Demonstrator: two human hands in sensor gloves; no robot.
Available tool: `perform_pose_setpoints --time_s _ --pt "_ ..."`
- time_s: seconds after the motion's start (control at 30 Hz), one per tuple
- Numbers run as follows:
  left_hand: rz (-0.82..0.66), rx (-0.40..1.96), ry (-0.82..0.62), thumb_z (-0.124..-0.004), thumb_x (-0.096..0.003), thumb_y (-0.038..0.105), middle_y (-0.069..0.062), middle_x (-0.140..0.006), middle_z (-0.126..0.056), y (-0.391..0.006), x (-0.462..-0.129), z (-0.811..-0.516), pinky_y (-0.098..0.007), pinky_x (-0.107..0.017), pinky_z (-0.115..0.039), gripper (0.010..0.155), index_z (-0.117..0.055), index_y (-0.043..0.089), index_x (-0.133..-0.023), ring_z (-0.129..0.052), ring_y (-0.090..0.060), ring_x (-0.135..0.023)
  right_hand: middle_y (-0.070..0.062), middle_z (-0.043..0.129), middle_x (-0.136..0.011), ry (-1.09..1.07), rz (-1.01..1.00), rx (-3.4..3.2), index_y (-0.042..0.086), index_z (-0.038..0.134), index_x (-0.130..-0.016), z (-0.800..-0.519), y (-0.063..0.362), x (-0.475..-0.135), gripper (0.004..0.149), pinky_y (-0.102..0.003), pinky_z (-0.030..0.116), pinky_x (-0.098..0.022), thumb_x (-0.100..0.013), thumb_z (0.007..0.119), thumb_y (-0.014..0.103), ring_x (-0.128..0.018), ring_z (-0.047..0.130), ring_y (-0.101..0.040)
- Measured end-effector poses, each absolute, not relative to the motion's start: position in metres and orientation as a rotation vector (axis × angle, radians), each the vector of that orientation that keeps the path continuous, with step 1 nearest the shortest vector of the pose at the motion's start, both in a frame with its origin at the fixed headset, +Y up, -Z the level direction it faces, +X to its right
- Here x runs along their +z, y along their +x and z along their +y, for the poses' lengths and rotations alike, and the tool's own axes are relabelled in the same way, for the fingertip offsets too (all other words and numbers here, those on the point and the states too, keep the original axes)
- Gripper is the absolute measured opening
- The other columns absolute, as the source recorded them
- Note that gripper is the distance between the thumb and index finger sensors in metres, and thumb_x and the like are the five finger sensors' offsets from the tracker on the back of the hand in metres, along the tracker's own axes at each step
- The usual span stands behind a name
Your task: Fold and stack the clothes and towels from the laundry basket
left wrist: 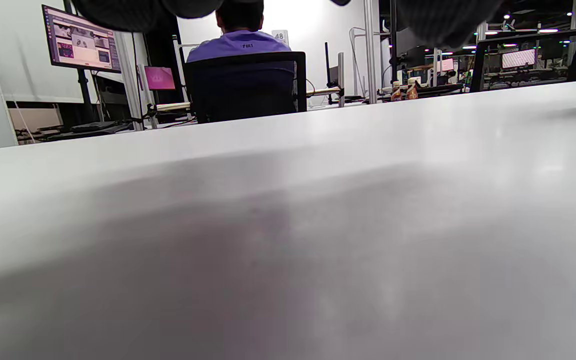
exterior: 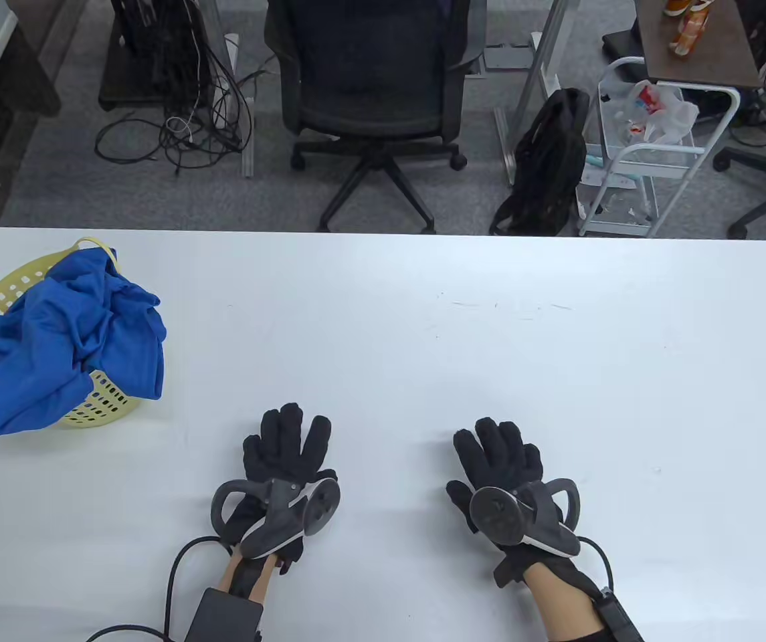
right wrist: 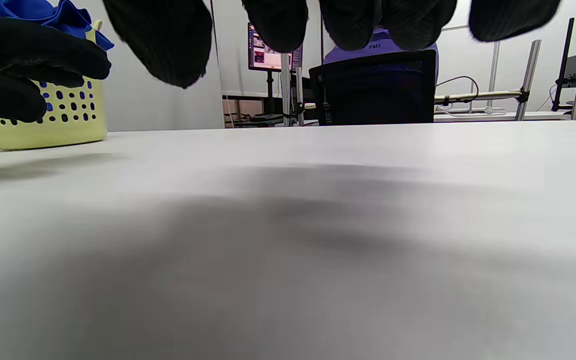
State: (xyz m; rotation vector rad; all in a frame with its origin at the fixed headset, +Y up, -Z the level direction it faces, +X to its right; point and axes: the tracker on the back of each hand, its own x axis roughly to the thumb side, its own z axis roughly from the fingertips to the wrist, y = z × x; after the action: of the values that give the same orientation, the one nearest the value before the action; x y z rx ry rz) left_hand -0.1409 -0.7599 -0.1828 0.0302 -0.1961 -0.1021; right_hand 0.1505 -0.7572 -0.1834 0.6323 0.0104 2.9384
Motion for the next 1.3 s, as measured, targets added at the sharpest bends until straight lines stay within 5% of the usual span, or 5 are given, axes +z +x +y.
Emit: perform_pose_setpoints --time_s 0.63,0.73,0.9,1.1,1.3 --pt "-0.200 -0.065 -0.011 -0.069 -0.0544 0.059 -0.033 -0.126 -0.029 -0.142 -0.184 -0.762 -0.070 -0.073 -0.060 0.088 -0.028 0.022 -0.123 -0.048 -0.058 -0.112 -0.037 0.035 -0.119 0.571 -0.005 2.935 0.001 0.041 -0.120 -0.754 0.162 -0.184 0.074 -0.082 0.046 -0.064 -0.066 0.070 0.041 -0.102 0.039 -0.067" --pt "-0.159 -0.085 -0.006 -0.071 -0.0537 0.058 -0.030 -0.126 -0.038 -0.146 -0.185 -0.757 -0.064 -0.073 -0.067 0.088 -0.030 0.021 -0.123 -0.062 -0.049 -0.110 -0.038 0.035 -0.119 0.556 -0.013 2.926 0.001 0.041 -0.120 -0.753 0.165 -0.185 0.074 -0.081 0.046 -0.064 -0.066 0.070 0.041 -0.101 0.039 -0.067" --pt "0.111 -0.132 0.092 -0.075 -0.0533 0.057 -0.019 -0.120 -0.060 -0.195 -0.217 -0.691 -0.038 -0.059 -0.084 0.087 -0.036 0.022 -0.123 -0.089 -0.024 -0.085 -0.038 0.035 -0.119 0.535 -0.037 2.906 0.001 0.041 -0.120 -0.749 0.169 -0.184 0.073 -0.081 0.047 -0.064 -0.066 0.070 0.041 -0.102 0.039 -0.066" --pt "0.574 -0.157 0.004 -0.081 -0.0548 0.051 -0.018 -0.106 -0.072 -0.302 -0.286 -0.589 -0.022 -0.038 -0.087 0.091 -0.035 0.012 -0.123 -0.095 -0.011 -0.055 -0.038 0.035 -0.119 0.539 -0.034 2.899 0.001 0.041 -0.120 -0.750 0.169 -0.185 0.072 -0.081 0.047 -0.064 -0.066 0.070 0.040 -0.102 0.040 -0.066" --pt "0.898 -0.252 -0.362 -0.084 -0.0510 0.059 -0.027 -0.108 -0.062 -0.372 -0.327 -0.597 -0.025 -0.043 -0.084 0.109 -0.018 0.012 -0.125 -0.089 -0.016 -0.063 -0.037 0.036 -0.119 0.534 -0.032 2.890 0.001 0.041 -0.120 -0.751 0.170 -0.186 0.072 -0.081 0.048 -0.064 -0.066 0.069 0.040 -0.102 0.041 -0.066"
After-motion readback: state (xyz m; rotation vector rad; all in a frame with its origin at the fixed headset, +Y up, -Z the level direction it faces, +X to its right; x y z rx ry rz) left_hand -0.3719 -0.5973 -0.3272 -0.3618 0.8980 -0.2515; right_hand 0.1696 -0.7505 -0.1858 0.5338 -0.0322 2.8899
